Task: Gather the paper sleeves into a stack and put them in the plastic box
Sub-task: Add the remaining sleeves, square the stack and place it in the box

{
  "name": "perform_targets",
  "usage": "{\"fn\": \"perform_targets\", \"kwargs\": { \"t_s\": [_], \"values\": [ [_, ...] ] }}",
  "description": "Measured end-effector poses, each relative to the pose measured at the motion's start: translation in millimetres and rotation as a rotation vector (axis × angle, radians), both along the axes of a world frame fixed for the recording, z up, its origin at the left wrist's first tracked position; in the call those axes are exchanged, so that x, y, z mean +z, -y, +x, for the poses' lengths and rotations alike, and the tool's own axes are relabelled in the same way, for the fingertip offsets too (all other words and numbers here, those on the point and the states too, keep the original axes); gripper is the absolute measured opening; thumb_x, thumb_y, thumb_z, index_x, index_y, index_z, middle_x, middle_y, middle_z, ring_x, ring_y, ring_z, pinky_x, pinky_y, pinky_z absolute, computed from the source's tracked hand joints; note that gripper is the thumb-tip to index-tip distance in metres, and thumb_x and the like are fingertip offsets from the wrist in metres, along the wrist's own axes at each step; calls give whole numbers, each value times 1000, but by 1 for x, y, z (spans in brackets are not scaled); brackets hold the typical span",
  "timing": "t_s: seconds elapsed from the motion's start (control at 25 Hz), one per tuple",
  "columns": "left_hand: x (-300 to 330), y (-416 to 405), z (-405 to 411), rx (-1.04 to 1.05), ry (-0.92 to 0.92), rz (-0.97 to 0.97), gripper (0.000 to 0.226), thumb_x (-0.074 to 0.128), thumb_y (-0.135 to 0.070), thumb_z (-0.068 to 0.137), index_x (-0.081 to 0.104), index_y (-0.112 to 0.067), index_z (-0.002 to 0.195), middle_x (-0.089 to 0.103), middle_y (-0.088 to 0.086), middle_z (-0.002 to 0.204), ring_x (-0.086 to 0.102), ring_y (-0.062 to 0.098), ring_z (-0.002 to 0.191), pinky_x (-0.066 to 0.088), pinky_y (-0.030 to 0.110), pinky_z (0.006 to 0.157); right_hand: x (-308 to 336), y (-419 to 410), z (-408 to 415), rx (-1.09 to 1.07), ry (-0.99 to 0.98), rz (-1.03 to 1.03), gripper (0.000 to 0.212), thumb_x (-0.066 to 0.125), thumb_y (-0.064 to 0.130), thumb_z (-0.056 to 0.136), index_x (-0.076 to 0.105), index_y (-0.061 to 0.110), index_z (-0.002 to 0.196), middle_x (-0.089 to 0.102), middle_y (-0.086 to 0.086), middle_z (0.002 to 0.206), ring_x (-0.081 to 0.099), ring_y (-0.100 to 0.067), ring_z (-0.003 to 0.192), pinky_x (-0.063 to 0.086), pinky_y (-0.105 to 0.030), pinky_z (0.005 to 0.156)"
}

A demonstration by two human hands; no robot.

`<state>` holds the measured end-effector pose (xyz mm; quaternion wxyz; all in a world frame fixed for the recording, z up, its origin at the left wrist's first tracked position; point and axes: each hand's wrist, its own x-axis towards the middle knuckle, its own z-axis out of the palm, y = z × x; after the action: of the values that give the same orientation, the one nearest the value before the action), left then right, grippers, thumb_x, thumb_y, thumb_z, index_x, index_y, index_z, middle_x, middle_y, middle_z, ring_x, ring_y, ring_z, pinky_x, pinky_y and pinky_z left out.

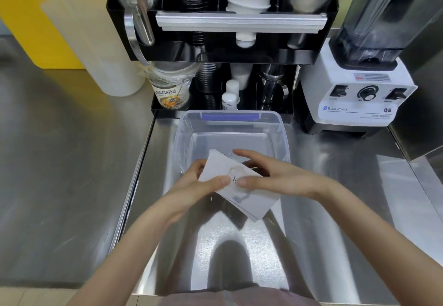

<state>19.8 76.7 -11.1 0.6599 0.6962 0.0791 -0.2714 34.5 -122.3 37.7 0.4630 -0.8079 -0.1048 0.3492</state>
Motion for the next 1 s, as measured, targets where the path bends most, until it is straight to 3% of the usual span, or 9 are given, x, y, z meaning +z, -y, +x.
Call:
{"fn": "perform_targets", "kwargs": {
  "t_s": [0.16, 0.24, 0.36, 0.44, 0.56, 0.64, 0.76, 0.88, 1.0],
  "values": [
    [19, 10, 9, 79, 18, -32, 75, 78, -36, 56, 48, -14, 121, 63, 9, 118, 64, 17, 97, 53, 29, 83, -2, -11, -4, -147, -13, 170, 44, 61, 27, 86, 43, 41, 124, 63, 14, 106, 61, -1, 87, 50, -7, 68],
    [25, 21, 14, 224, 30, -127, 77, 75, -37, 61, 43, -17, 127, 62, 9, 119, 62, 16, 90, 52, 29, 75, -6, -17, -6, -291, -84, 348, 33, 59, 23, 87, 51, 38, 115, 66, 12, 101, 64, -5, 86, 52, -16, 74],
    [29, 43, 17, 436, 23, -329, 83, 71, -48, 64, 34, -26, 135, 61, 4, 122, 64, 18, 98, 53, 41, 88, -14, -30, -9, -483, -88, 453, 34, 58, 23, 88, 52, 28, 121, 66, 3, 114, 63, -16, 102, 52, -32, 89],
    [31, 55, 14, 476, 20, -320, 73, 66, -52, 69, 37, -29, 132, 64, 2, 115, 66, 20, 96, 53, 45, 91, -14, -40, -11, -526, -30, 433, 29, 56, 26, 89, 53, 34, 116, 66, 8, 114, 63, -11, 103, 52, -24, 87],
    [30, 62, 12, 547, 31, -290, 45, 54, -42, 84, 44, -29, 126, 66, -1, 107, 66, 17, 89, 55, 37, 82, -12, -48, -12, -515, 9, 413, 22, 52, 27, 91, 48, 48, 98, 62, 20, 100, 60, 5, 90, 50, -2, 67],
    [31, 60, 15, 551, 35, -282, 41, 53, -41, 85, 46, -31, 124, 67, -3, 103, 67, 18, 90, 55, 38, 83, -13, -49, -10, -515, 13, 419, 24, 50, 27, 92, 47, 46, 106, 61, 20, 103, 58, 8, 91, 48, 2, 66],
    [32, 54, 21, 504, 39, -217, 36, 53, -42, 85, 49, -33, 119, 67, -5, 97, 67, 19, 91, 55, 41, 85, -10, -52, -7, -478, 1, 409, 39, 48, 29, 93, 38, 34, 130, 58, 15, 114, 58, 3, 99, 49, -5, 76],
    [33, 42, 33, 445, 34, -156, 35, 53, -41, 85, 49, -30, 119, 67, -3, 104, 66, 17, 90, 55, 35, 80, -9, -59, 2, -495, 21, 347, 43, 49, 32, 92, 37, 30, 133, 58, 13, 116, 58, -8, 108, 47, -23, 93],
    [34, 22, 55, 333, 87, -100, 36, 50, -45, 86, 50, -29, 119, 64, -1, 120, 62, 17, 108, 48, 37, 97, -10, -63, 23, -550, 11, 349, 43, 52, 33, 90, 42, 29, 131, 60, 7, 123, 58, -12, 112, 47, -27, 96]
  ]
}}
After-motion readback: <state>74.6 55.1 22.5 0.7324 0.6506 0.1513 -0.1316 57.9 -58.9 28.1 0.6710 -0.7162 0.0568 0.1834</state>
